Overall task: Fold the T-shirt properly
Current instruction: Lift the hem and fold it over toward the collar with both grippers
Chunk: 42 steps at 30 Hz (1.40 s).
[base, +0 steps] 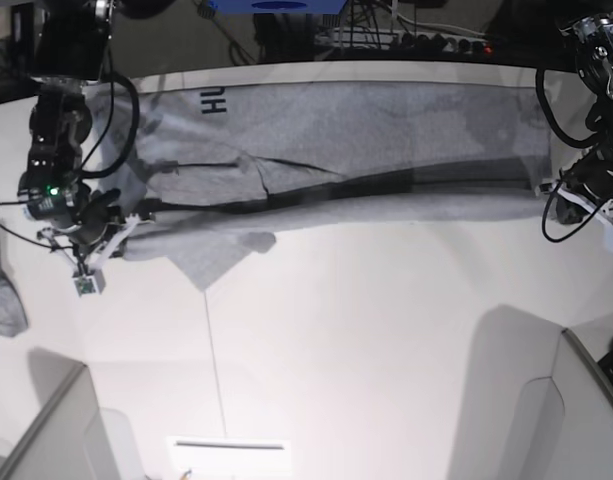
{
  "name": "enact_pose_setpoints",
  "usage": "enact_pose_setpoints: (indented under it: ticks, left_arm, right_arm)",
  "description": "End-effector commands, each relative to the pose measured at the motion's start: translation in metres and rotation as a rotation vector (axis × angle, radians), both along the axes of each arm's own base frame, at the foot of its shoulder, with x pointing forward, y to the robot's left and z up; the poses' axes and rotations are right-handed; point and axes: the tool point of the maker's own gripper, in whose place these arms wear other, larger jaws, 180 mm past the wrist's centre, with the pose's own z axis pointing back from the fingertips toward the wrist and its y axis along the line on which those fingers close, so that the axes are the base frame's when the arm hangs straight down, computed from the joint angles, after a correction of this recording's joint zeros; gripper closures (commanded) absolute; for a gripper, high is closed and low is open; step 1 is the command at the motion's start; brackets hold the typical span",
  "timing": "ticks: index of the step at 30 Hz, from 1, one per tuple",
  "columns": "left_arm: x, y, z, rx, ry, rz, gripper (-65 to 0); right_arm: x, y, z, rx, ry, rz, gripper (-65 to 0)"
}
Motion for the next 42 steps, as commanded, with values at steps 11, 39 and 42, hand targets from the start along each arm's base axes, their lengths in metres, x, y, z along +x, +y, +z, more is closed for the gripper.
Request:
enact_pose_setpoints:
  ticks: [11, 39, 42]
  left_arm:
    - [-0.011, 0.015, 0.013, 0.050, -0.021, 0.024, 0.0]
    - [-0.081, 0.012, -0.031, 0.059, 0.201, 0.007, 0.0]
    - [-0.084, 0.010, -0.032, 0.061, 0.211, 0.001, 0.0]
  right_arm:
    - [-0.009, -0.016, 0.043, -0.063, -0.049, -0.026, 0.0]
    - [-0.086, -0.032, 0.016, -0.098, 0.128, -0.076, 0.0]
    - [-0.095, -0.033, 0.010, -0.098, 0.151, -0.076, 0.0]
